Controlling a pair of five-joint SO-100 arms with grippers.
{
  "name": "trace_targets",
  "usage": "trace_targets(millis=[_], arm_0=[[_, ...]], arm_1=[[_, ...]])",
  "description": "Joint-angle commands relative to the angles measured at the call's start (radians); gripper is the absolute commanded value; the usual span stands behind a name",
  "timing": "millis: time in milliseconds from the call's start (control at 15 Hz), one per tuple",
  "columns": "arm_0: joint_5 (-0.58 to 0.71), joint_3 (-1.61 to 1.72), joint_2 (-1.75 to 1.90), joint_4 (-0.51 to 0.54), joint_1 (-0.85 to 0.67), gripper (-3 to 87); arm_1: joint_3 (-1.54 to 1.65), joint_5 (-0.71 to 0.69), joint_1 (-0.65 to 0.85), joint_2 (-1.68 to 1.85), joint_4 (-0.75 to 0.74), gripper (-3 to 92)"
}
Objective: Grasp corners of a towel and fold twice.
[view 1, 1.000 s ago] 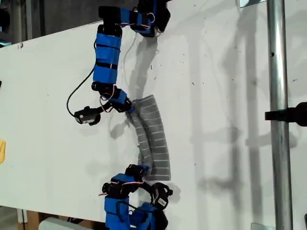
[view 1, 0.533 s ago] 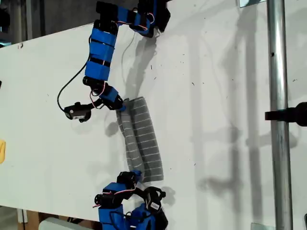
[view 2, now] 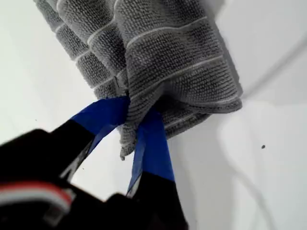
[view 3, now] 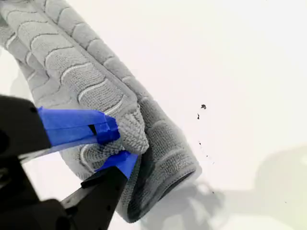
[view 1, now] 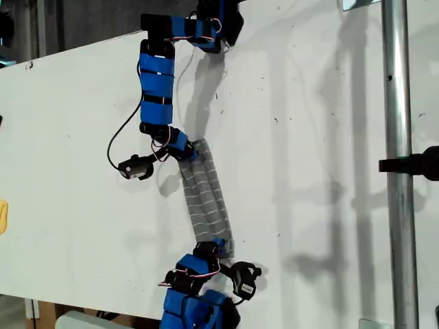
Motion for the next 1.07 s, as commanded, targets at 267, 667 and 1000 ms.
trace_targets(millis=[267,667,1000], arm_0=[[-0.009,0.117,0.080,-0.084,-0.012,2.3],[-0.057,0.052,0.647,0.314,0.028,21.0],[-0.040,0.396,1.422,0.262,0.130,-2.1]], arm_1=[[-0.018,0.040,0.021,-0.015,0.031,3.9],[0.051,0.061,0.153,0.388,0.305,32.9],[0.565,0.351,0.259,0.983,0.393,33.8]])
